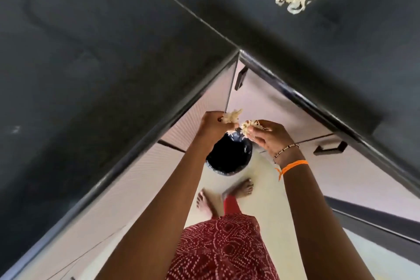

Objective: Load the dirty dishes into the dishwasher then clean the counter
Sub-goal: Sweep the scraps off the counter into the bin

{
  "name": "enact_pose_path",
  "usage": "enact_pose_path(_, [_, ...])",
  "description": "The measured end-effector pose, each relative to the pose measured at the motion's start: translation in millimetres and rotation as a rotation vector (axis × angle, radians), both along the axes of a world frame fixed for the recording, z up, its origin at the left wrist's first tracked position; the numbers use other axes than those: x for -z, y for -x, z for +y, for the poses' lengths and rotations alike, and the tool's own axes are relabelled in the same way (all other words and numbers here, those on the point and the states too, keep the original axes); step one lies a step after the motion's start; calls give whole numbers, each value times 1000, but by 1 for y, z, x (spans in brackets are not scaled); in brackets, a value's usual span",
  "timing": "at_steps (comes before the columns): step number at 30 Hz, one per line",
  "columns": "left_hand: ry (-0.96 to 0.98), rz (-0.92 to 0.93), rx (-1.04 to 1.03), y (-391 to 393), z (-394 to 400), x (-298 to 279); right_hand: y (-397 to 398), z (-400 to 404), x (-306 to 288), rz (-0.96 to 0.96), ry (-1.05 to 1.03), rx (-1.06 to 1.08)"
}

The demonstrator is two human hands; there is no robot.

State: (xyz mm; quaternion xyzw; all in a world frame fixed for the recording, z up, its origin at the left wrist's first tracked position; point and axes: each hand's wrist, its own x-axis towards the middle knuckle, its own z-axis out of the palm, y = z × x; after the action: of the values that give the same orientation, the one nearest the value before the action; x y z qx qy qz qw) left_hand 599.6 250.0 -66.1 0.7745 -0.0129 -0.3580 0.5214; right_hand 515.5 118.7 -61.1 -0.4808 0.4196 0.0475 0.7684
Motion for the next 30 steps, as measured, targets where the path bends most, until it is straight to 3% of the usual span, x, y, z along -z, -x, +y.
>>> enact_pose_path(13, [-313,52,68,7,-12,268,5,11,283,274,-72,-52])
enact_pose_path(19, [-433,154,-11,13,-9,353,-4,12,365,395,98,-187])
enact_pose_path(25, [-387,292,-131,23,-7,361,0,7,366,412,142,-266])
enact_pose_path(30, [-297,328,-212,31,-3,294,9,1,320,394,375,-385])
